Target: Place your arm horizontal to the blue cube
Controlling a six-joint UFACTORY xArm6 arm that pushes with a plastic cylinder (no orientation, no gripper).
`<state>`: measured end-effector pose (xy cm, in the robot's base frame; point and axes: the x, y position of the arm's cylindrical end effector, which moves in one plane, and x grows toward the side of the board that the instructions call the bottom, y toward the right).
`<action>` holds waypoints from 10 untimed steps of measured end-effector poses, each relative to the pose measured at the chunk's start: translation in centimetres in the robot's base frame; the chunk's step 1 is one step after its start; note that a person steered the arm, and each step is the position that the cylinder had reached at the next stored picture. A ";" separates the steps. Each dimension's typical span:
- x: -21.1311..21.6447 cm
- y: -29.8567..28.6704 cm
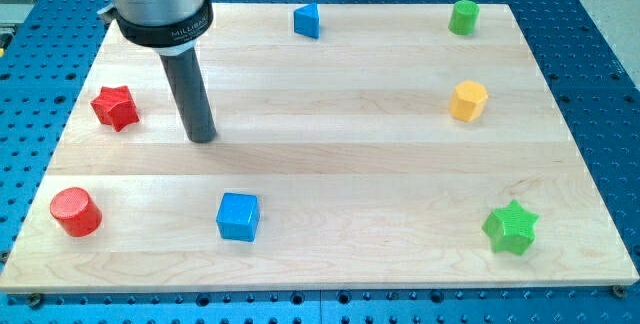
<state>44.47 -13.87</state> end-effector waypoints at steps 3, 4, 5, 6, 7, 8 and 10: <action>0.0 0.0; 0.0 -0.2; 0.0 -0.7; 0.0 -0.9; 0.0 -0.8; 0.0 0.3; 8.4 14.0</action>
<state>52.86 0.11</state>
